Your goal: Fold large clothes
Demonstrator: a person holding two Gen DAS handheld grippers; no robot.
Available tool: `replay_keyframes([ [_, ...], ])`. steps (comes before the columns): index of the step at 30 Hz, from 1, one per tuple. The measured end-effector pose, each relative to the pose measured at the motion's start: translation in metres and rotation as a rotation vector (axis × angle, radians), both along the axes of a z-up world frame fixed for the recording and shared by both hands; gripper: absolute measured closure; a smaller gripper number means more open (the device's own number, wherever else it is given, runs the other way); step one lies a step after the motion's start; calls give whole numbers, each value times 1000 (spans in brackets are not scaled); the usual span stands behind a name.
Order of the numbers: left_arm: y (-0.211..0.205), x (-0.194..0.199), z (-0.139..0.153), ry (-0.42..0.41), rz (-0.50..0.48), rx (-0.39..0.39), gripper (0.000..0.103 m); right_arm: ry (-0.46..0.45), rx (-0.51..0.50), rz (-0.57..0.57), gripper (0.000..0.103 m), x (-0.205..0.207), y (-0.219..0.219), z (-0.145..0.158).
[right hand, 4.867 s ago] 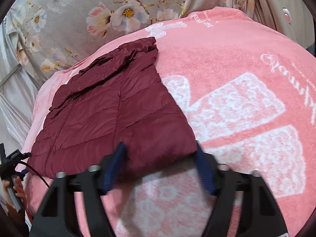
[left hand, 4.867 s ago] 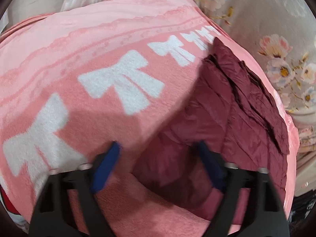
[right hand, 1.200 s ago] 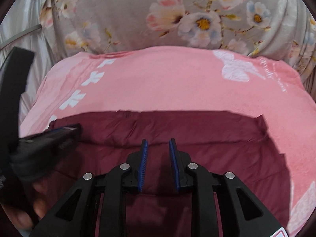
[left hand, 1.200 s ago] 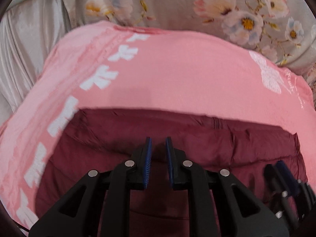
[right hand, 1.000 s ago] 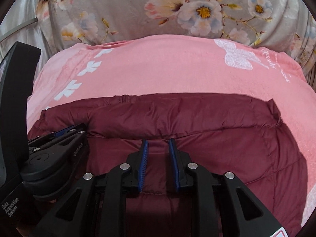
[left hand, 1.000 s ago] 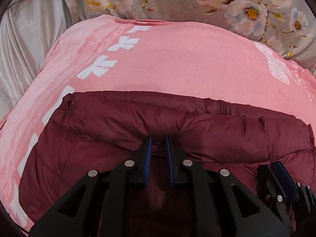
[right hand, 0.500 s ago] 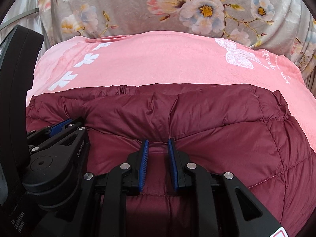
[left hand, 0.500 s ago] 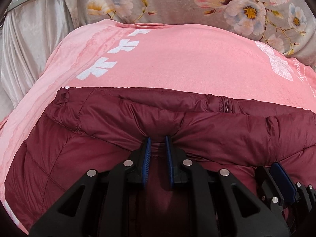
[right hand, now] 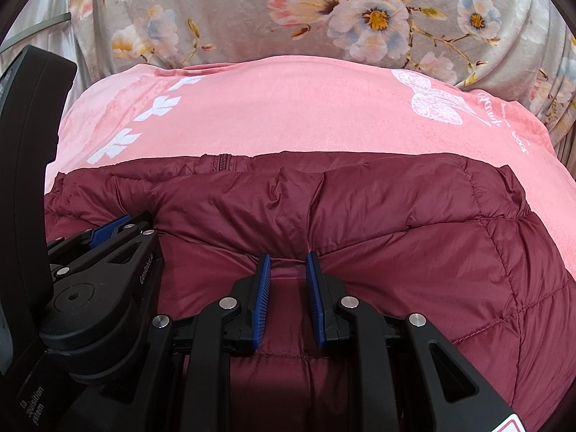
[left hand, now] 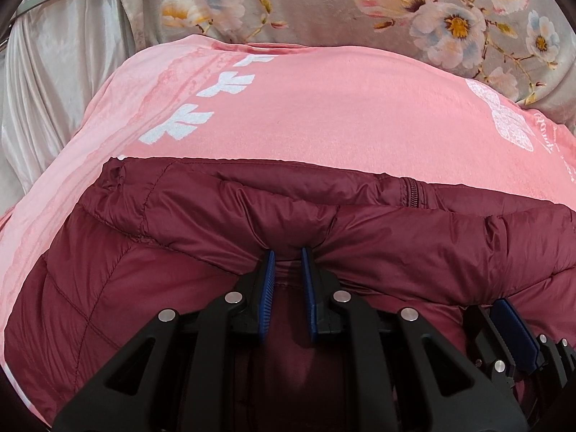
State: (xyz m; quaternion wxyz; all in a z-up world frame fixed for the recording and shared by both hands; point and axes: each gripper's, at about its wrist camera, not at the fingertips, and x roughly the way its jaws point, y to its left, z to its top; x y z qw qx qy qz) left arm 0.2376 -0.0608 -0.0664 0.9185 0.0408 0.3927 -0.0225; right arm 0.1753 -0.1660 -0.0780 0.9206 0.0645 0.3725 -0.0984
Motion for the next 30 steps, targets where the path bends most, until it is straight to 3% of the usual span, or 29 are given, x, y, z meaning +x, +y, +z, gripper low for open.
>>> replay_keyframes([
  [28, 2, 2, 0, -5, 5, -12, 88, 1, 4, 3, 83, -1, -2, 1],
  [30, 5, -1, 3, -1, 4, -41, 85, -2, 16, 11, 81, -4, -5, 3],
])
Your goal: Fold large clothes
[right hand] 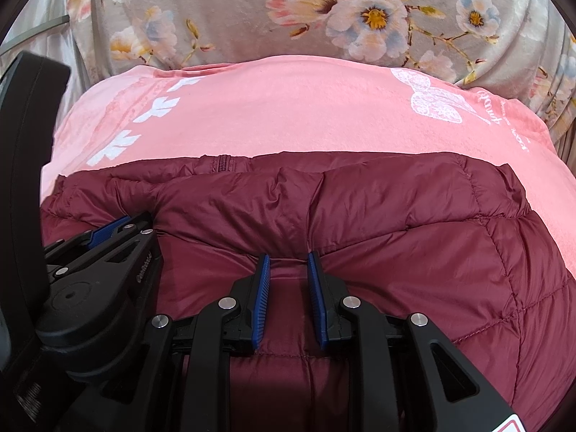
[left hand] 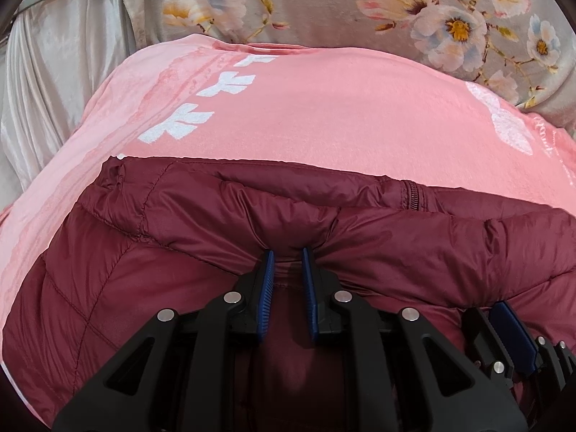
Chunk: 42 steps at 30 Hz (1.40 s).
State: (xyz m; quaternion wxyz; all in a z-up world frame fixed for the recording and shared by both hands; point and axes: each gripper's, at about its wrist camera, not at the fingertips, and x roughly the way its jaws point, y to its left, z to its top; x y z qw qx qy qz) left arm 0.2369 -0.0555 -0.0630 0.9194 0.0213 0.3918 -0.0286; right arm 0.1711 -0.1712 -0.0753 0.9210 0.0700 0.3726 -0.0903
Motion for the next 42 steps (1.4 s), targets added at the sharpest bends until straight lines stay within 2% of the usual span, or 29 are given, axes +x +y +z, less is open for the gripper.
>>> replay_keyframes([
  [2, 13, -9, 8, 9, -7, -37, 71, 2, 5, 12, 78, -15, 1, 8],
  [4, 39, -30, 24, -31, 23, -57, 45, -25, 13, 35, 69, -41, 9, 19],
  [7, 83, -63, 39, -73, 85, -56, 28, -53, 32, 105, 67, -85, 27, 27],
  [11, 147, -87, 35, -9, 193, -113, 25, -41, 18, 162, 67, -117, 52, 25],
  [16, 209, -104, 7, 65, 305, -206, 25, -21, 44, 178, 66, -131, 66, 12],
  [19, 231, -109, -10, 105, 326, -360, 21, -14, -7, 181, 64, -133, 74, 5],
  [20, 233, -109, -15, 115, 331, -387, 20, -11, -16, 181, 64, -133, 76, 4],
  [23, 231, -107, -18, 107, 321, -383, 15, 4, -44, 180, 63, -133, 81, 1],
  [25, 227, -101, -20, 107, 318, -392, 6, 15, -62, 180, 63, -133, 84, -1],
  [27, 224, -99, -23, 102, 317, -378, 5, 23, -77, 179, 62, -132, 86, -2],
  [29, 214, -93, -23, 101, 286, -361, 7, 25, -86, 180, 62, -132, 88, -4],
  [30, 212, -93, -22, 102, 276, -369, 12, 23, -82, 179, 62, -132, 88, -4],
  [32, 204, -92, -17, 111, 237, -395, 36, 16, -68, 181, 62, -134, 85, -4],
  [33, 200, -91, -14, 121, 219, -405, 52, 12, -61, 182, 62, -135, 84, -4],
  [34, 196, -90, -11, 122, 202, -409, 63, 6, -55, 181, 62, -137, 83, -3],
  [35, 191, -92, -4, 117, 174, -412, 81, 3, -53, 180, 62, -137, 83, -3],
  [36, 187, -94, 3, 104, 157, -409, 88, 0, -55, 180, 62, -139, 84, -3],
  [40, 167, -117, 50, -6, 58, -396, 92, -6, -60, 186, 62, -149, 84, -1],
  [42, 150, -128, 77, -61, -15, -403, 93, -13, -22, 185, 62, -156, 77, 1],
])
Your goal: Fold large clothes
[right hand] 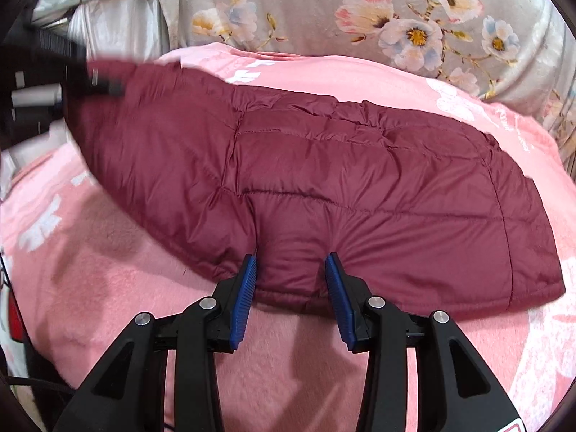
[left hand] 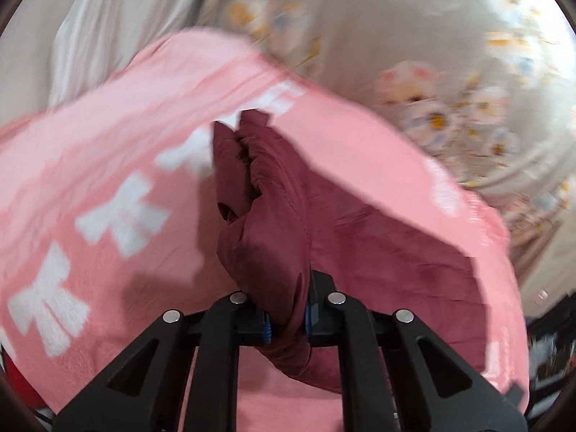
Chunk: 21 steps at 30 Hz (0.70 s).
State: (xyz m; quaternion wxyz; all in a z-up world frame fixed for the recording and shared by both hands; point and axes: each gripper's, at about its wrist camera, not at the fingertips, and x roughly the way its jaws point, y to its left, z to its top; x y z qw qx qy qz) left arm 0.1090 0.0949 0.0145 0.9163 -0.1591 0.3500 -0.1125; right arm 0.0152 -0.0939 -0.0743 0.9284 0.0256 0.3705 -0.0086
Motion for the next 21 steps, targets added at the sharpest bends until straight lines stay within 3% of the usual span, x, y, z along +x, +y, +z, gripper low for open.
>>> replay_keyframes([
  [4, -53, -19, 42, -96, -145, 12, 93, -18, 79, -31, 63, -22, -27, 9],
  [11, -167, -36, 58, -161, -322, 93, 93, -61, 8, -171, 63, -59, -86, 22],
  [16, -249, -43, 37, -100, -451, 133, 93, -73, -20, -258, 63, -79, -127, 26],
  [21, -315, -43, -7, 15, -523, 198, 93, -53, -101, -328, 63, -94, -158, 20],
])
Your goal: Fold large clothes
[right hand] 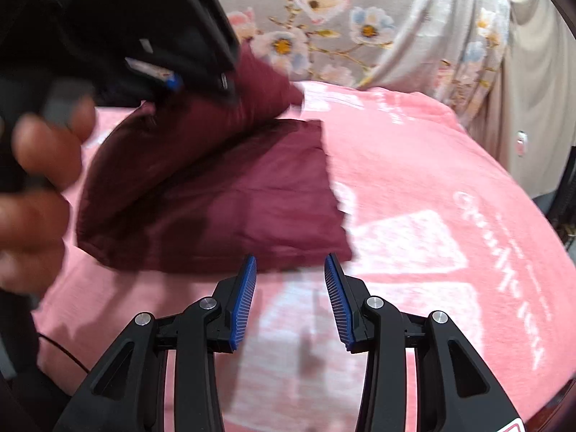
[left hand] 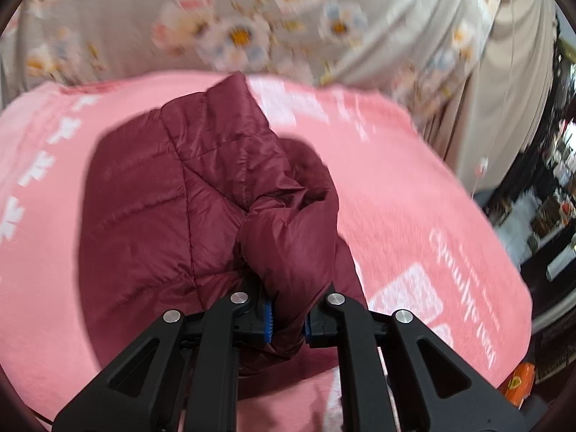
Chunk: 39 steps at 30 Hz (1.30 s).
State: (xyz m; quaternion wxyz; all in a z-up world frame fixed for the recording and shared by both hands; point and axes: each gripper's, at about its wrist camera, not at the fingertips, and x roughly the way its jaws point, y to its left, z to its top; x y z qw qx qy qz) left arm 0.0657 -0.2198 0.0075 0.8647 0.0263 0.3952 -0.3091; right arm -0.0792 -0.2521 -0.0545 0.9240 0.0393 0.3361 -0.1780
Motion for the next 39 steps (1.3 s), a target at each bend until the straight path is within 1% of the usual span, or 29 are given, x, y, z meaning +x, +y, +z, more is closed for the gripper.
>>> replay_keyframes([
  [2, -19, 2, -22, 27, -1, 55, 91, 16, -5, -17, 63, -6, -8, -6],
  [3, -25, 2, -29, 25, 4, 76, 88, 22, -4, -23, 63, -8, -13, -9],
  [5, -31, -5, -36, 15, 0, 102, 76, 33, -17, -32, 63, -12, -19, -12],
  [6, -30, -8, -34, 22, -14, 90, 59, 35, -27, -31, 63, -13, -21, -13],
  [7, -26, -12, -27, 42, -35, 53, 42, 35, -30, -28, 63, -14, -24, -13],
  [10, -4, -20, 5, 34, -36, -46, 31, 12, -2, -34, 63, -20, -35, -7],
  [11, 11, -22, 21, 19, -35, -98, 28, -1, 23, -36, 63, -19, -42, -4],
  [12, 26, -22, 34, 2, -27, -145, 20, -19, 50, -37, 63, -19, -49, 0],
  [13, 46, -21, 50, -33, 8, -190, 14, -42, 79, -38, 62, -17, -57, 7],
  [14, 56, -19, 59, -61, 45, -206, 14, -66, 100, -35, 62, -13, -64, 16],
  [15, 72, -15, 69, -95, 106, -213, 14, -87, 113, -27, 61, -8, -68, 24],
  [17, 101, 3, 82, -140, 262, -178, 14, -131, 148, 7, 44, 6, -73, 40],
  [18, 112, 13, 83, -150, 326, -154, 14, -149, 168, 29, 43, 14, -73, 46],
  [19, 123, 23, 81, -138, 382, -130, 14, -167, 186, 52, 42, 22, -73, 52],
  [21, 142, 37, 75, -109, 443, -124, 14, -185, 209, 103, 42, 45, -67, 62],
  [23, 154, 43, 70, -94, 484, -119, 15, -179, 218, 138, 42, 66, -61, 64],
  [25, 157, 46, 65, -96, 502, -97, 15, -153, 236, 166, 42, 85, -55, 61],
  [28, 151, 46, 58, -108, 494, -48, 15, -75, 245, 196, 42, 115, -44, 48],
  [29, 150, 44, 55, -106, 485, -44, 15, -53, 239, 203, 45, 119, -40, 42],
  [30, 148, 43, 54, -100, 474, -40, 15, -34, 228, 207, 52, 123, -39, 37],
  [31, 145, 43, 52, -90, 458, -37, 15, -25, 221, 209, 85, 123, -39, 35],
  [32, 141, 45, 51, -85, 442, -33, 15, -15, 221, 205, 93, 122, -41, 33],
  [34, 128, 46, 46, -76, 401, -20, 19, -69, 262, 166, 96, 108, -55, 37],
  [35, 123, 46, 45, -76, 384, -16, 19, -104, 293, 140, 96, 95, -65, 39],
  [36, 115, 45, 43, -79, 363, -11, 19, -121, 299, 114, 96, 84, -72, 40],
  [37, 107, 44, 41, -82, 347, -3, 19, -128, 297, 95, 97, 78, -76, 39],
  [39, 92, 45, 35, -85, 326, 16, 19, -117, 281, 33, 97, 58, -84, 28],
])
